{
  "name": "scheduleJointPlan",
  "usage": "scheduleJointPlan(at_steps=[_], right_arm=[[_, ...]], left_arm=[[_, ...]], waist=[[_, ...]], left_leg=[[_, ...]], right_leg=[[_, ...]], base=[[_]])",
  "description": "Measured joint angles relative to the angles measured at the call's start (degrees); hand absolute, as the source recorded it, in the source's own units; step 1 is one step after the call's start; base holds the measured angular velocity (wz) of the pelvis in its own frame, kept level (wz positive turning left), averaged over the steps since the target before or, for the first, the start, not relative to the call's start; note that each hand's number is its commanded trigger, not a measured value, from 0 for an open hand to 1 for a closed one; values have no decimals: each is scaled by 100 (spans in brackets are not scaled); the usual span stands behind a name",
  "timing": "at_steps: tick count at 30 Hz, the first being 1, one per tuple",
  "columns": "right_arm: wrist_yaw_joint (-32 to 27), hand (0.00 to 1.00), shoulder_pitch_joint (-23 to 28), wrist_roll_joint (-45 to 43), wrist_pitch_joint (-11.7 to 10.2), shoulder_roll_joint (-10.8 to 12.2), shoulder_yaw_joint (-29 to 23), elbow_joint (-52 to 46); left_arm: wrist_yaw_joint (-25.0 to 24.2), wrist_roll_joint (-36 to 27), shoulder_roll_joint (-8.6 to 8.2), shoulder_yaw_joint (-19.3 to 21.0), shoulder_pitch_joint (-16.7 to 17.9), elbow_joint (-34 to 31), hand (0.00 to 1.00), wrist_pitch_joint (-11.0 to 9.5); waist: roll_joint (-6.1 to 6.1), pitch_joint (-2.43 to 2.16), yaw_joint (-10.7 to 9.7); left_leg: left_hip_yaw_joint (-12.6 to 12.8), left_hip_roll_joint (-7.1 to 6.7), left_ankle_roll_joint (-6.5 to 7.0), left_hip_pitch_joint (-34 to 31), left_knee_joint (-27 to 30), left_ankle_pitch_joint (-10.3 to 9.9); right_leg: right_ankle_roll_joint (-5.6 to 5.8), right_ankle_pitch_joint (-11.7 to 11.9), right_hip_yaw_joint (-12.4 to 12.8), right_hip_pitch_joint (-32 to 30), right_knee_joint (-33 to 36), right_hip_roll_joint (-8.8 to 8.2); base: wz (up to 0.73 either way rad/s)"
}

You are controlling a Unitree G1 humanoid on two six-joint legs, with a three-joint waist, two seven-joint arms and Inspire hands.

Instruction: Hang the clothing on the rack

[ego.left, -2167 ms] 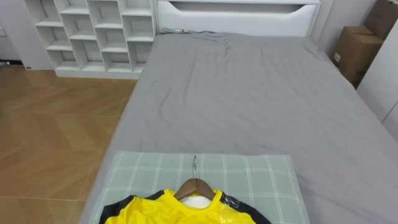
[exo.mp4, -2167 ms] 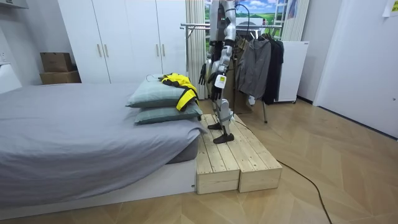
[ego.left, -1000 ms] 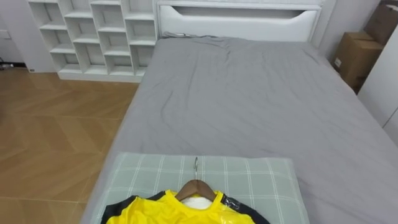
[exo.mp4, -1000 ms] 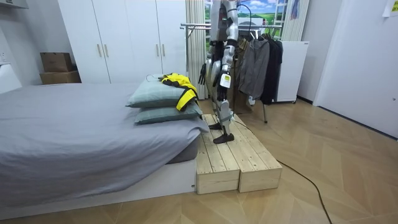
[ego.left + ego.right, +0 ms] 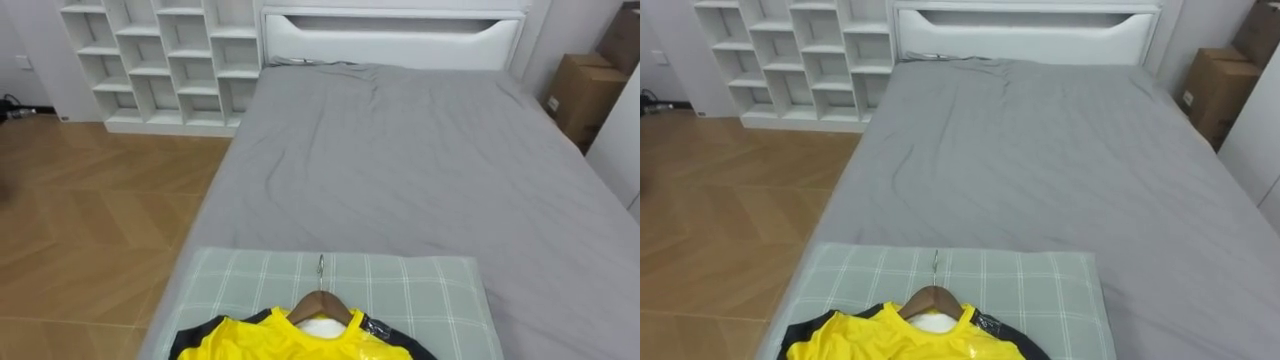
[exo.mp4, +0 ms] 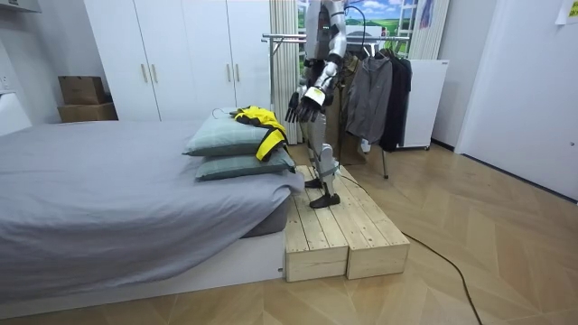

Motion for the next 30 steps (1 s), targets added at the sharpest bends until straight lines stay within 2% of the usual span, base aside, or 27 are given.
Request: scheduleJointPlan(at_steps=[6,18,21,30], right_arm=[[10,0,-30,-40,-33,-9,1,-7],[-58,0,-34,-65,-41,-36,1,3],[-51,0,-35,-23,-41,-59,1,6],[-41,0,-56,2,-36,-60,-7,7]], left_arm=[[301,595,101,-273,-62,-280,0,-55],[576,2183,115,-557,-160,-1055,0,-45],[576,2365,115,-651,-217,-1093,0,-43],[569,2623,116,-772,-273,-1092,0,86]], waist=[[11,-17,-91],[68,-33,-179],[111,-32,-198],[95,-11,-337]], left_leg=[[28,-3,0,48,-14,0],[14,-11,0,45,-2,0],[15,-16,1,49,-5,0],[26,-25,1,31,-8,0]], right_leg=[[0,0,39,17,-7,-3],[0,1,25,34,-12,-12],[0,1,22,40,-13,-16],[1,1,8,44,-61,-15]], base=[[-2],[0],[0],[0]])
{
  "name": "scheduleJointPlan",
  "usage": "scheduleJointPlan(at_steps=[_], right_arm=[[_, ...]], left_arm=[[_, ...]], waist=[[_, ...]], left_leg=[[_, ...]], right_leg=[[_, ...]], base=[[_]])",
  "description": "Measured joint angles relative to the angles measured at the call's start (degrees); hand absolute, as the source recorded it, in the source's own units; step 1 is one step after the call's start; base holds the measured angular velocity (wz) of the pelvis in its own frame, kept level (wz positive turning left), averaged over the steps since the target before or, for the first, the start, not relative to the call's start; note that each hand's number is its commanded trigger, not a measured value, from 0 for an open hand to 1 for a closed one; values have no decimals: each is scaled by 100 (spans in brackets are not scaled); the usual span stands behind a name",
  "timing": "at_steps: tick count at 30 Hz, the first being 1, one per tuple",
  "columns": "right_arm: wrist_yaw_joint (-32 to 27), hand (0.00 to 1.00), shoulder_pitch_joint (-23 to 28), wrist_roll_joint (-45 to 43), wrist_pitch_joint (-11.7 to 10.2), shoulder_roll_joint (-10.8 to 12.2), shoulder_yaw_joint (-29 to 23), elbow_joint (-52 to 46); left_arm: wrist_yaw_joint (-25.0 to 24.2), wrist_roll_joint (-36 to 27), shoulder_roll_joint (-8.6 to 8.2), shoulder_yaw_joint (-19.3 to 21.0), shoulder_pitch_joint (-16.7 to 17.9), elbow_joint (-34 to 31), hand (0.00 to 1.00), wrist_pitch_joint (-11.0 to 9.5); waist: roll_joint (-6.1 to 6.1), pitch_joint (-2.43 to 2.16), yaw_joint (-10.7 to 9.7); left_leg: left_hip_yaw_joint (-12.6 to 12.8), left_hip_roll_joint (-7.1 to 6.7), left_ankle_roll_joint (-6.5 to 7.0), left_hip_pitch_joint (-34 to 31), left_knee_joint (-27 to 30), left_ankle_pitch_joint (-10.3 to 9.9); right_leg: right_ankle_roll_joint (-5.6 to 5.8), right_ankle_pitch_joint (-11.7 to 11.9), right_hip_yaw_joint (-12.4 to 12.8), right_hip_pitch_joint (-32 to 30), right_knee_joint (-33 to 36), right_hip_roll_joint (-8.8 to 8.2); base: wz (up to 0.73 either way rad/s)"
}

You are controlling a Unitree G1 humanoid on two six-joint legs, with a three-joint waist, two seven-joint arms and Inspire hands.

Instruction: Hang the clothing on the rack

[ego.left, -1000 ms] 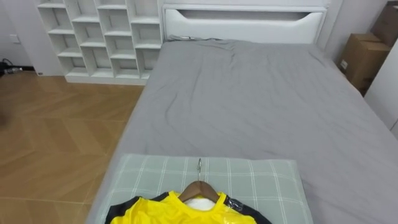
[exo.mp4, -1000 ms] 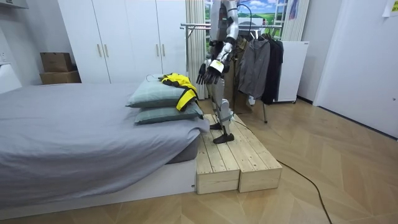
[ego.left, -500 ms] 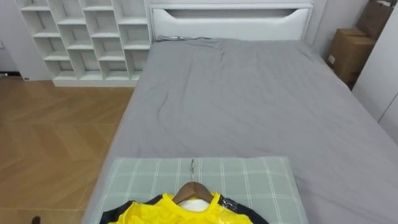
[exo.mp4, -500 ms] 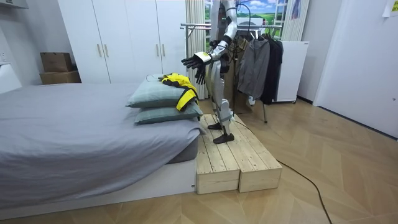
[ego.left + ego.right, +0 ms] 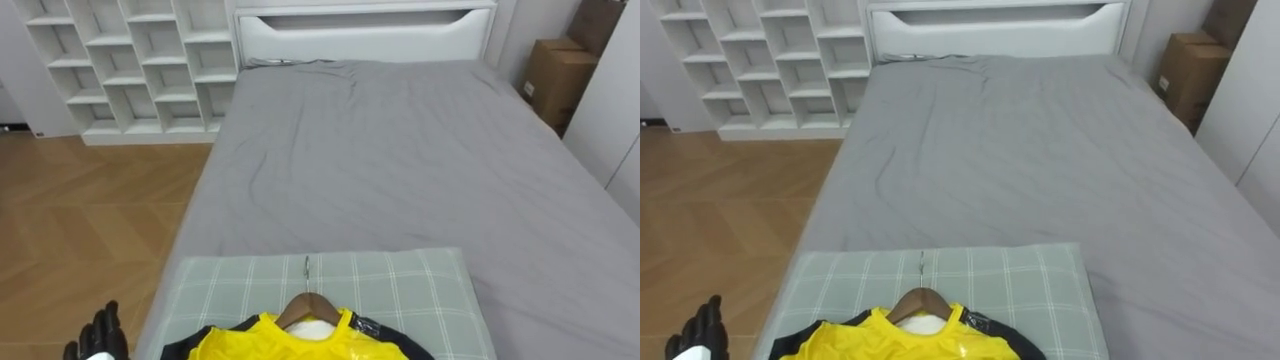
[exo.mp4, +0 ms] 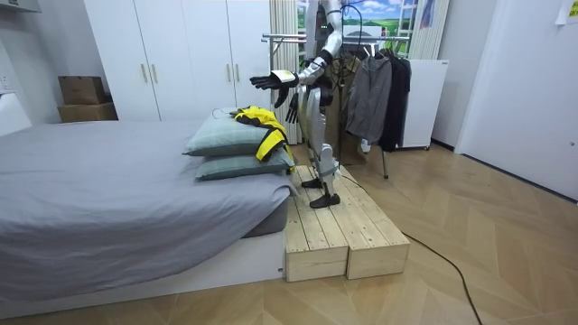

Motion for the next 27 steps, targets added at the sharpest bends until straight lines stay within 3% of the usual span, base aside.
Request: scheduleJointPlan(at_steps=[6,19,27], right_arm=[[33,0,-12,-35,2,-5,-2,-1],[49,0,-58,-221,1,-4,-53,-1],[20,0,-57,-209,-7,-5,-64,2]], left_arm=[[0,203,0,0,-37,2,0,103],[-2,233,1,-1,-51,20,0,112],[-4,669,0,-9,-266,224,0,121]], waist=[[-10,6,-7],[-27,11,-119],[3,11,-154]], left_leg=[[-29,-1,0,4,-2,0],[-56,-4,0,16,-3,0],[-55,-3,0,14,-14,0]], right_leg=[[0,0,4,-22,-11,0],[0,0,9,-49,-10,0],[0,3,36,-29,-6,5]], base=[[0],[0],[0]])
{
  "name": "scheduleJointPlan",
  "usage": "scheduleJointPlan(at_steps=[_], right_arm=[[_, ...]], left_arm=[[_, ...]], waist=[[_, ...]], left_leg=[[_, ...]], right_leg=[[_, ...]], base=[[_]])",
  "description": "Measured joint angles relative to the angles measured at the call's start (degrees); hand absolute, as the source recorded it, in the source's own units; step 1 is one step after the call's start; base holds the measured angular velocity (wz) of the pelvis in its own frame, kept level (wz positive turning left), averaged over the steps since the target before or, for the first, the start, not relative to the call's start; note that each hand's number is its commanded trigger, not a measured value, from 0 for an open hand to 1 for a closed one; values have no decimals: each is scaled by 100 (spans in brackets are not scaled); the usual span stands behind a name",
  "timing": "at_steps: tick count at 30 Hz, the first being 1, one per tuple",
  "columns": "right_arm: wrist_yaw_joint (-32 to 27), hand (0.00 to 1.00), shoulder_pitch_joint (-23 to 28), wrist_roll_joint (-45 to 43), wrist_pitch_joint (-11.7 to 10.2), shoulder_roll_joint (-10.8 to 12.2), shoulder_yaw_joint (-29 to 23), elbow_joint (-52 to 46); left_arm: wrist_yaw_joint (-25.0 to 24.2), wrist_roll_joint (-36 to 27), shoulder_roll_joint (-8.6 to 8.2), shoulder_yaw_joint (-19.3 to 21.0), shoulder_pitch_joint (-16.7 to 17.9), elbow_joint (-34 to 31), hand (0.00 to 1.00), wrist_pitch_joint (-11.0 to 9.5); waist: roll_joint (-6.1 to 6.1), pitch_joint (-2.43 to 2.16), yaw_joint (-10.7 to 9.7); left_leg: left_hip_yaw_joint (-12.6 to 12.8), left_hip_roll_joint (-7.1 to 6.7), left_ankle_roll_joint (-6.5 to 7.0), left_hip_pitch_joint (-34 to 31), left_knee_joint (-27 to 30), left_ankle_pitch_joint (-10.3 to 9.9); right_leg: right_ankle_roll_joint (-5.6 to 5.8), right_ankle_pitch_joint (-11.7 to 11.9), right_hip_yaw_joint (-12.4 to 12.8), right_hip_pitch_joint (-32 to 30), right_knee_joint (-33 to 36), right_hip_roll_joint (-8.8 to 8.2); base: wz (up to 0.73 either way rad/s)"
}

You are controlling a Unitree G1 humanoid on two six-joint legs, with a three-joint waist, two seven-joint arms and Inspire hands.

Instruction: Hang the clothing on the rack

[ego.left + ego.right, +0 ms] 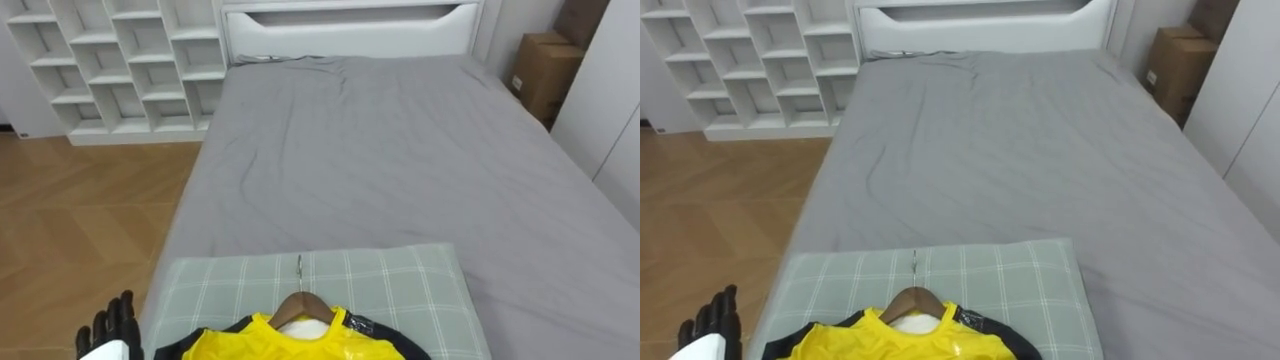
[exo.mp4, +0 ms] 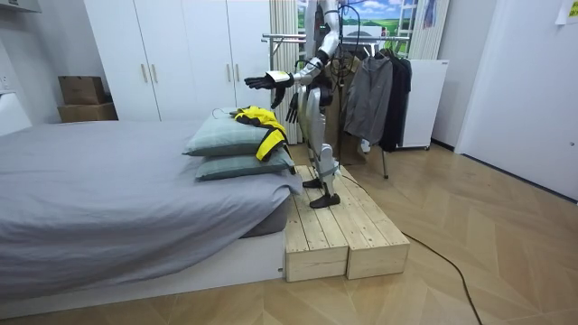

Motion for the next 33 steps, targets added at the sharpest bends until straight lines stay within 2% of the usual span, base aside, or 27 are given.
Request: scheduleJointPlan(at_steps=[13,17,23,27,33], right_arm=[[-28,0,-5,-11,0,-2,-4,-3],[-30,0,-22,-9,0,-2,-23,-1],[17,0,-11,63,1,-11,-45,5],[32,0,-44,36,2,-8,-52,4],[34,0,-65,9,1,-8,-75,14]], left_arm=[[0,258,0,-1,-135,-5,0,174],[0,310,0,-17,-160,-5,0,215],[-1,307,1,-283,-176,-18,0,241],[-11,307,0,-416,-226,-18,0,242],[-281,310,-2,-582,-453,-17,0,242]], waist=[[5,-5,-27],[29,-21,-135],[39,-33,-213],[18,-19,-319],[0,19,-350]], left_leg=[[0,-1,0,-3,0,0],[8,-2,0,5,-8,0],[9,-1,0,18,-8,0],[10,-1,0,22,-8,0],[23,-1,0,20,-8,0]], right_leg=[[0,0,63,-10,0,4],[1,0,64,-7,0,3],[1,1,92,-3,2,3],[1,1,103,-1,3,3],[1,1,122,-13,-1,2]], base=[[-2],[0],[0],[0],[0]])
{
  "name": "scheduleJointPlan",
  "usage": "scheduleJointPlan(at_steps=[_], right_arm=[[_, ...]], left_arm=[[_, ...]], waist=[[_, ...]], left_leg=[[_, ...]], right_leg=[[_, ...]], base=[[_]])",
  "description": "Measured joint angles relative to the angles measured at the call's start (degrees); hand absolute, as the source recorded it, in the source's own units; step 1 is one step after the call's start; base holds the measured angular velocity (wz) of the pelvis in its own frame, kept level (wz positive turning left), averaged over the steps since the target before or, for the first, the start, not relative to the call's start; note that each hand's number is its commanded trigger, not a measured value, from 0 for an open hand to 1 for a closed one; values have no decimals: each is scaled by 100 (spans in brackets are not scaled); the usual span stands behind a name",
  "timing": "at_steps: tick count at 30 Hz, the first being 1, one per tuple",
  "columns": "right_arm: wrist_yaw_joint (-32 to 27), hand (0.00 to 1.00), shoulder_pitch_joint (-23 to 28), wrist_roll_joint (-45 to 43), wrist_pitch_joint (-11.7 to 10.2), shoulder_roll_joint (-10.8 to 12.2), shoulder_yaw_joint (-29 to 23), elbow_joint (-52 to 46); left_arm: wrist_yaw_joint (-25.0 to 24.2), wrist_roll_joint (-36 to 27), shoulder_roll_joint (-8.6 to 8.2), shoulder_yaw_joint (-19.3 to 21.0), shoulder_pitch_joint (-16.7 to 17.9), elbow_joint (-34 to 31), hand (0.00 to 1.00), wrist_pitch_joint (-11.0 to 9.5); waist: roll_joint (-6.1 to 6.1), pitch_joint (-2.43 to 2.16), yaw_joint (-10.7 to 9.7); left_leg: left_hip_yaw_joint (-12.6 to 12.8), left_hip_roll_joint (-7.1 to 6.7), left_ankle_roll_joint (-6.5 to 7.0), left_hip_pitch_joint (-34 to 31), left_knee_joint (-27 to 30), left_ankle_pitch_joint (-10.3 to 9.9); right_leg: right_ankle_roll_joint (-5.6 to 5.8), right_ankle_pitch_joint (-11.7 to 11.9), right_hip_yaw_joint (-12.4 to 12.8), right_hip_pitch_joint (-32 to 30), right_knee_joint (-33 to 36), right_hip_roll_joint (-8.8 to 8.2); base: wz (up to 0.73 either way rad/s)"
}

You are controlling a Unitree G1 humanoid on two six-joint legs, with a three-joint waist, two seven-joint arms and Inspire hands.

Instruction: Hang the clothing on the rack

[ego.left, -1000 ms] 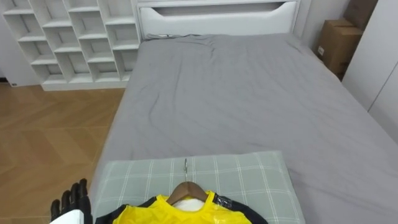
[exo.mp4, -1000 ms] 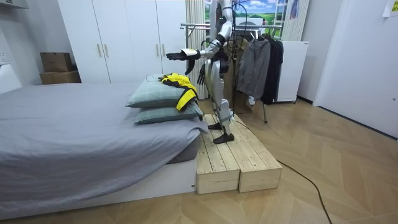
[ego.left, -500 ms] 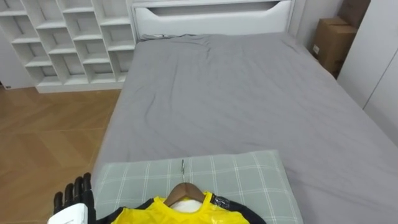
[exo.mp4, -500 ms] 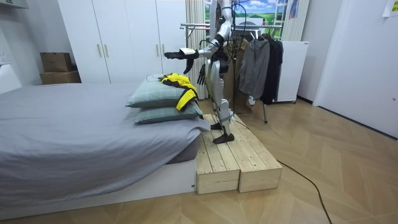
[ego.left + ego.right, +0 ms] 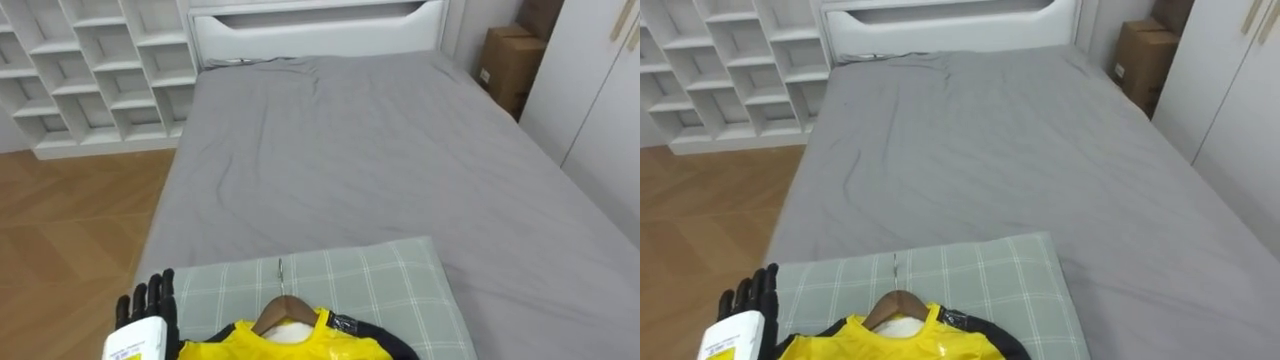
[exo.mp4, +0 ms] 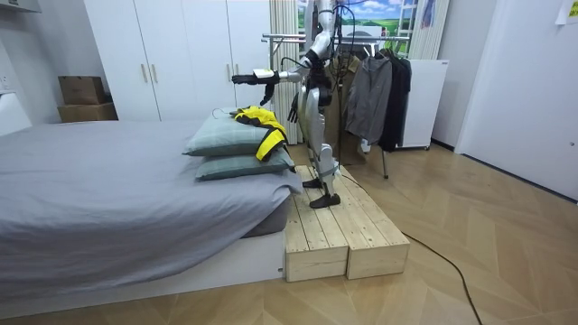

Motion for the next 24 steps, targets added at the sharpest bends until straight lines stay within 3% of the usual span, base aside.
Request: scheduleJointPlan(at_steps=[18,24], right_arm=[[-81,0,-31,8,-2,19,-163,113],[-60,0,25,51,0,7,-165,109]], left_arm=[[-601,-11,-29,-45,-107,71,0,87],[-766,-55,-40,-151,-135,446,0,86]], waist=[[17,-3,-141],[12,-14,-136]], left_leg=[[99,2,0,48,-14,0],[224,12,0,100,-28,0]], right_leg=[[0,1,195,-41,8,7],[0,4,299,-44,29,11]], base=[[-5],[-10]])
